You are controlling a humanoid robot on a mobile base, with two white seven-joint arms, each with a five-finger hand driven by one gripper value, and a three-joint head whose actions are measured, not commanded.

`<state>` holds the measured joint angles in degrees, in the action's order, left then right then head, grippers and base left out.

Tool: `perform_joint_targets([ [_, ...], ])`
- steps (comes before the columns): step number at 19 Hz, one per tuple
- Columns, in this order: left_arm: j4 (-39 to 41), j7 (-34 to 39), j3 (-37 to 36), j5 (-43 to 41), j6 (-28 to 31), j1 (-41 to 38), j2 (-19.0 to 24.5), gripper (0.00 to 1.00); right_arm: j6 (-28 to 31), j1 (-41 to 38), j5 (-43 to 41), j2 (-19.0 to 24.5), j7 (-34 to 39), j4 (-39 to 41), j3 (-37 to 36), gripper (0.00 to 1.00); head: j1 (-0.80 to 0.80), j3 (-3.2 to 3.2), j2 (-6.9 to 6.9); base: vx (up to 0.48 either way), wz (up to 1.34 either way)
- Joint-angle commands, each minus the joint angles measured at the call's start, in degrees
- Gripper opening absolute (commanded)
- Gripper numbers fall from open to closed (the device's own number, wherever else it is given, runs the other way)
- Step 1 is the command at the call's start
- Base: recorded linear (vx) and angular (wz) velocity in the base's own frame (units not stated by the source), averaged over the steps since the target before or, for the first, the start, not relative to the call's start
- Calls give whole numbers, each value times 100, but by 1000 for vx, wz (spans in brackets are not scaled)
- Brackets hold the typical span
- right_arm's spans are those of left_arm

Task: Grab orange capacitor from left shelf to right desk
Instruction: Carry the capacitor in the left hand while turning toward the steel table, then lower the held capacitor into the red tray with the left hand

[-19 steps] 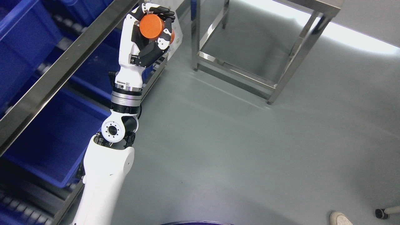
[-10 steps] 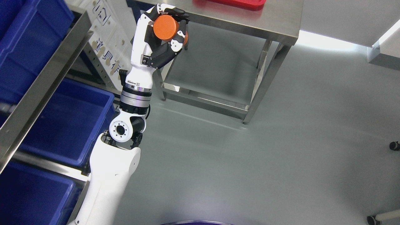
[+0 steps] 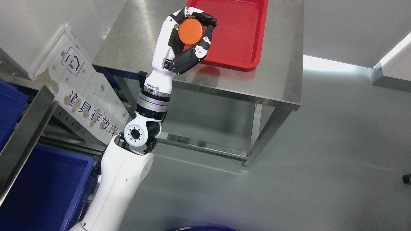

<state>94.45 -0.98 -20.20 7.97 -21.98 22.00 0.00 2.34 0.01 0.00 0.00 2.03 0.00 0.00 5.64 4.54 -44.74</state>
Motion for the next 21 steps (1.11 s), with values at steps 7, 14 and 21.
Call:
perform_joint_targets([
  [7,-163,-25,-731,-14,870,349,100,3,21,-1,0,-100,-19,193,-61,100,0,0,0,418,-32],
  [14,-102,-34,-871,-41,1196,217,100,4,21,8,0,-100,-19,193,-61,100,0,0,0,163,-29],
  [21,-216,-34,-687,-58,1318,129,100,10,21,8,0,-100,-19,193,-61,100,0,0,0,-6,-6],
])
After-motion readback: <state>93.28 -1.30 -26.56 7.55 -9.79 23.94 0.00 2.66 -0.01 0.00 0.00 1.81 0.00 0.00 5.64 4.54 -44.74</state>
